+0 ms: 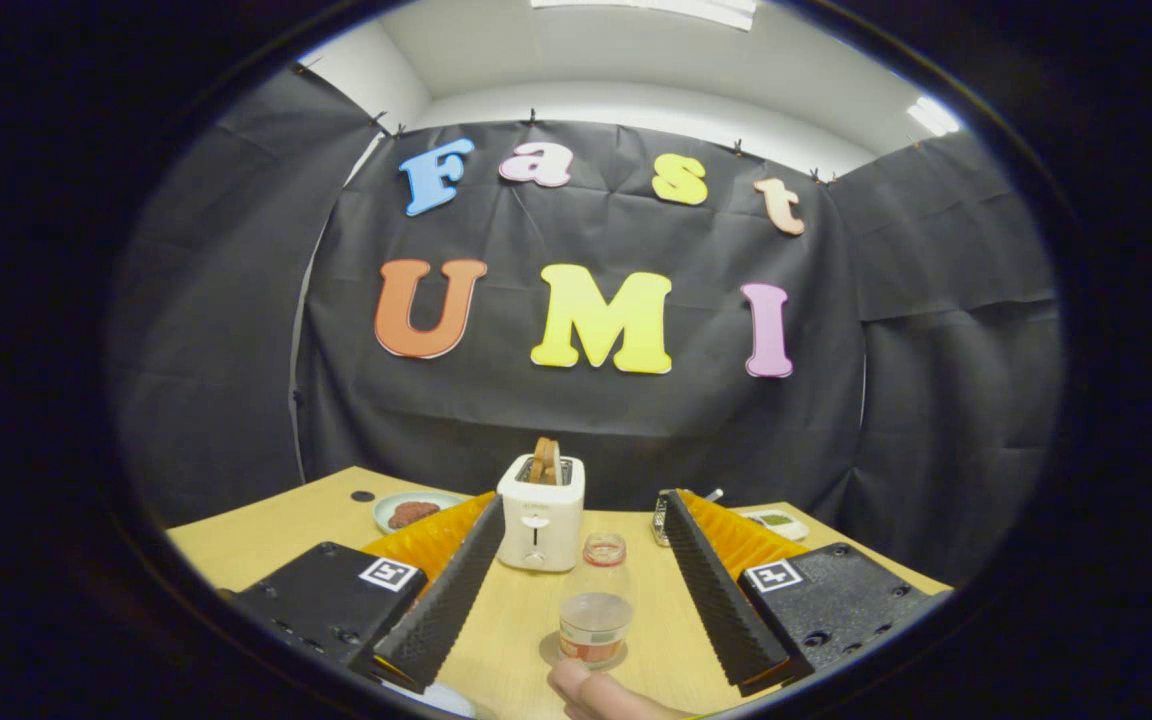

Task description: Take the bottle from table, then pour the juice into the cup, finally place the bottle on the coaster

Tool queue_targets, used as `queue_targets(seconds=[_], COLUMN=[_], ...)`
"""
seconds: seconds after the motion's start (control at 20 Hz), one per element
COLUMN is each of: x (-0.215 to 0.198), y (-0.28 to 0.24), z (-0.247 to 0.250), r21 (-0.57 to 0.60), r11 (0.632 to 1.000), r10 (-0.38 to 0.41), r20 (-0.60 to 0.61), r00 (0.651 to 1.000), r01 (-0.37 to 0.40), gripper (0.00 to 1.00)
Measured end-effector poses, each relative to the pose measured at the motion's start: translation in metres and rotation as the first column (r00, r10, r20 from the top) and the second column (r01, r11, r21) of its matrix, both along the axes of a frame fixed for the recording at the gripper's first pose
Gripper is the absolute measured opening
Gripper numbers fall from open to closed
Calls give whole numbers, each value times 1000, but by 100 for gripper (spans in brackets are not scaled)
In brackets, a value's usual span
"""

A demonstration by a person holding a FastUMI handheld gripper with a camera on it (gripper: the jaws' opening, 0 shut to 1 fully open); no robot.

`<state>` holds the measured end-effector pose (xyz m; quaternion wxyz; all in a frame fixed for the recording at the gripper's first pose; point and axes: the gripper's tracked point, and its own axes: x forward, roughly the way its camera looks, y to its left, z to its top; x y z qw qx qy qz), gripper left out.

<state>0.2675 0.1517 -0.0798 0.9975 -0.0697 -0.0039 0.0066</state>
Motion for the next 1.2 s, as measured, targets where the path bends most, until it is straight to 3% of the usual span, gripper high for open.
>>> queue_targets(seconds=[0.55, 0.9, 1.2], x=[-108, -175, -207], y=[-2, -27, -53], z=[78, 98, 98], r21=[10, 99, 92], r11=[1000, 995, 996], r10=[-1, -7, -17], r20=[36, -26, -47], r00=[999, 1000, 999], r01=[1, 9, 21], gripper=[100, 100, 100])
